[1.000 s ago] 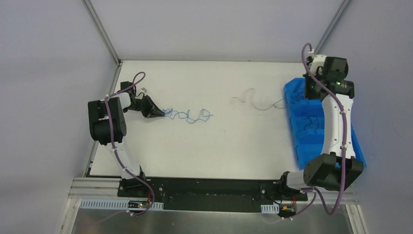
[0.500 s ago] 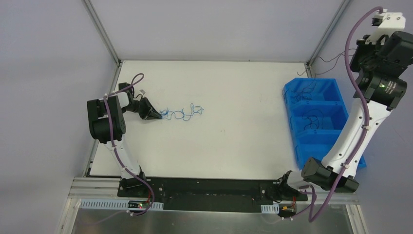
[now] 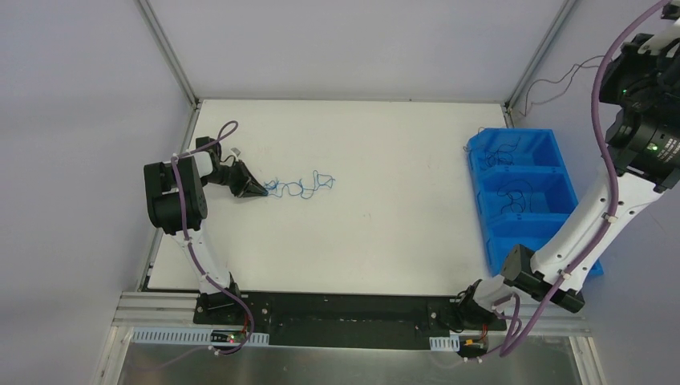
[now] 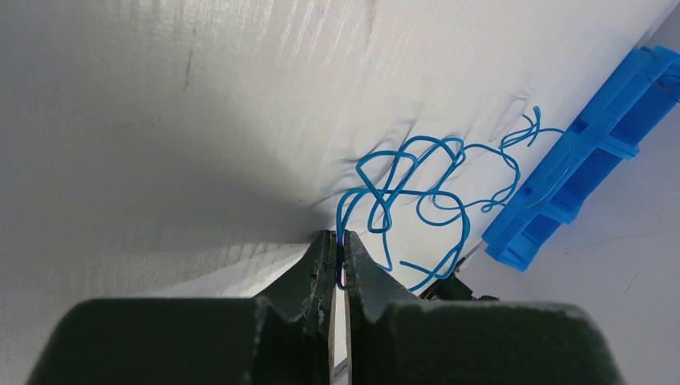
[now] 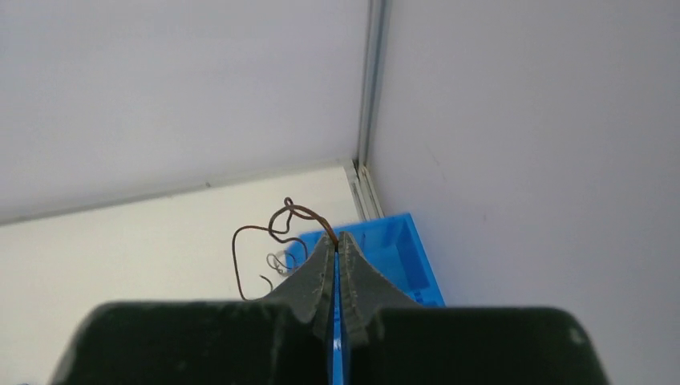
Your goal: Untangle the cables
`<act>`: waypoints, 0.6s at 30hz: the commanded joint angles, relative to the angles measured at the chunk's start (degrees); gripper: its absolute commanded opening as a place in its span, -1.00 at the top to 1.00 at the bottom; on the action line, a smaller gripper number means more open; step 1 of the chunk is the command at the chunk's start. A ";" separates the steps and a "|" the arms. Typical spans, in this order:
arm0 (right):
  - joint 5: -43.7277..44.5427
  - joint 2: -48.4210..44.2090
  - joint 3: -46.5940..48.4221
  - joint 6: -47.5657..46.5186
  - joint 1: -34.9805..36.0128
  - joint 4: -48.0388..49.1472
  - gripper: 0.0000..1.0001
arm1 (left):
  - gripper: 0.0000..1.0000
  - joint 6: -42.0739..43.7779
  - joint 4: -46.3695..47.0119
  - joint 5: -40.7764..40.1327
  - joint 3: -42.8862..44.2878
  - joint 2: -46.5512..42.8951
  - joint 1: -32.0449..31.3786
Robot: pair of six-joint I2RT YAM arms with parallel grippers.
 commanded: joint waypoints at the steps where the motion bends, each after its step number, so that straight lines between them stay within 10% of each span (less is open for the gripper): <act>1: -7.88 0.54 9.38 10.28 -0.22 2.31 1.00 | 1.00 1.00 -1.70 2.29 0.93 0.47 -0.21; 18: -7.34 -8.42 -11.47 12.30 -0.21 9.86 1.00 | 1.00 0.62 -1.70 2.75 2.34 0.96 -0.53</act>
